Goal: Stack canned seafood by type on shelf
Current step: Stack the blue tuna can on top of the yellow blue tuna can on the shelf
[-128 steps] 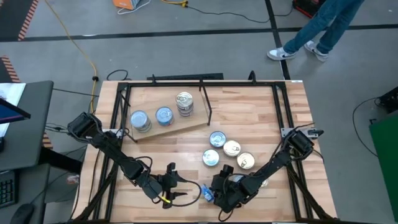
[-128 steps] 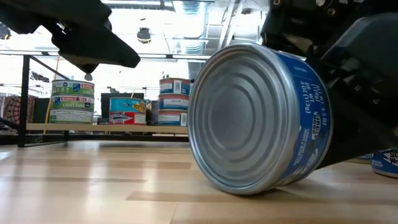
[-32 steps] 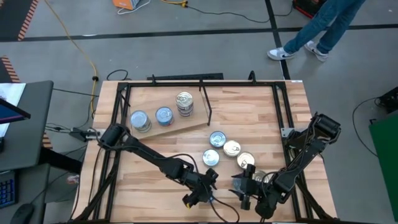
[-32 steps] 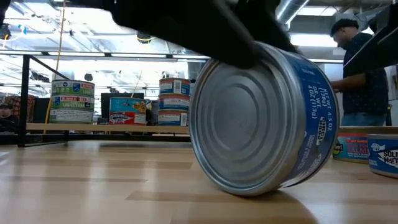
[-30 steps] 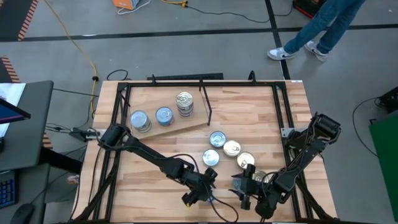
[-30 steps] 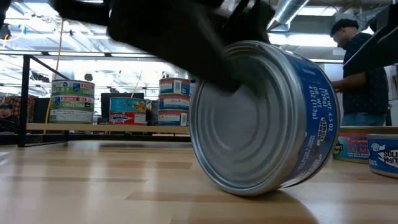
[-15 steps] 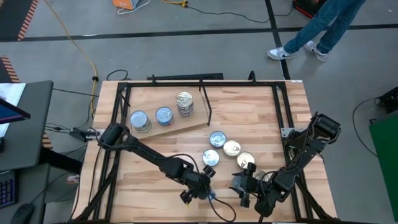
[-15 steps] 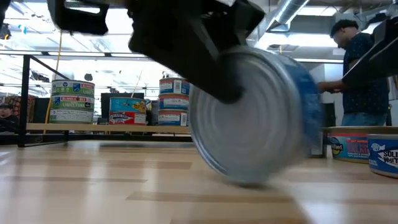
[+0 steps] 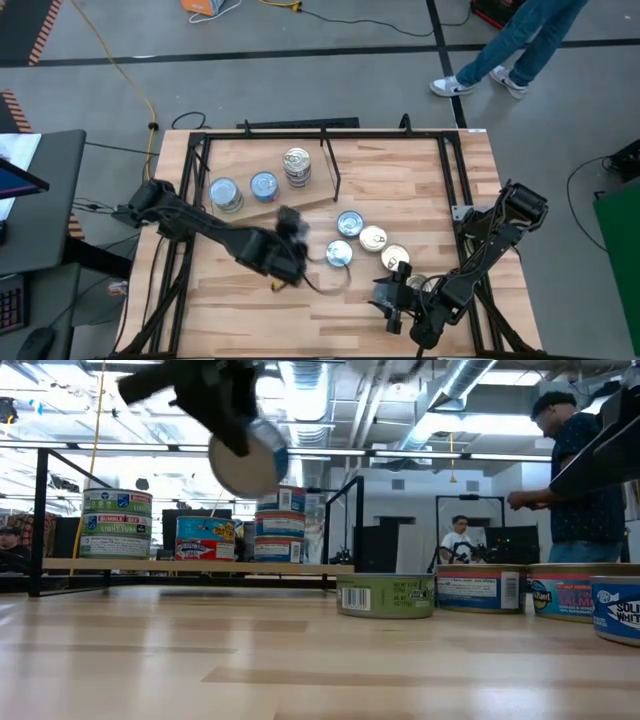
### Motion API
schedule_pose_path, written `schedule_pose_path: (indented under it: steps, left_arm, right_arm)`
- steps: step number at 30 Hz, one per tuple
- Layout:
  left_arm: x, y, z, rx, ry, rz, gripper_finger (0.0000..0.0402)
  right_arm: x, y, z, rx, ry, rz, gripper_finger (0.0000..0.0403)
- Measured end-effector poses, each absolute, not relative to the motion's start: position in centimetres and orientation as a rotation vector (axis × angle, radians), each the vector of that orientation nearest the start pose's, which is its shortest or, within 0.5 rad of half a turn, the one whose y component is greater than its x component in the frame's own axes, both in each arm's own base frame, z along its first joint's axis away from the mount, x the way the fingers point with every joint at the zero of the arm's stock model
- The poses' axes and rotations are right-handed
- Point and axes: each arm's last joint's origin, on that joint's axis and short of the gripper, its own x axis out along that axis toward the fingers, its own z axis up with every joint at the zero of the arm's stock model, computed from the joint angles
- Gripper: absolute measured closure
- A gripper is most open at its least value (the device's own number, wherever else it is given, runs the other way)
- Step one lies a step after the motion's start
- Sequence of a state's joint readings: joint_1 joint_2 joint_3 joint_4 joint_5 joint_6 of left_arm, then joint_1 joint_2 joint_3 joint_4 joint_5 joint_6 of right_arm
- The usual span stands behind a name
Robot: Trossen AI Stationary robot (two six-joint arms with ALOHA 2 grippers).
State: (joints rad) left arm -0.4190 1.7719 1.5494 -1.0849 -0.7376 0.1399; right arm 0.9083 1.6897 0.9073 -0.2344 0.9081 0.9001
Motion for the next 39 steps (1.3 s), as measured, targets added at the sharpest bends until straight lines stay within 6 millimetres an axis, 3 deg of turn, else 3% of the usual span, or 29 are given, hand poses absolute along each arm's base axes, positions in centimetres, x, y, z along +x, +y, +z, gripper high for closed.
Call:
schedule_pose_path:
  steps: [5,11,18,29,39]
  left_arm:
    - [29.6,-8.8,28.0,0.919,1.205,0.522,0.0270]
    - [26.1,-5.1,26.2,0.982,1.164,0.716,0.0269]
    - [24.5,-2.3,24.0,0.973,1.154,0.673,0.0260]
    - [24.6,-0.1,22.4,1.049,1.211,0.645,0.0262]
    - [24.7,-0.5,22.2,0.976,1.188,0.574,0.0246]
  right_arm:
    - [21.1,23.2,16.3,0.068,0.541,-0.265,0.0111]
    - [21.1,23.2,16.3,0.063,0.535,-0.270,0.0111]
    - [21.6,22.8,16.4,0.067,0.532,-0.288,0.0111]
    - [21.7,22.7,16.4,0.073,0.532,-0.293,0.0111]
    - [21.7,22.7,16.4,0.070,0.534,-0.290,0.0111]
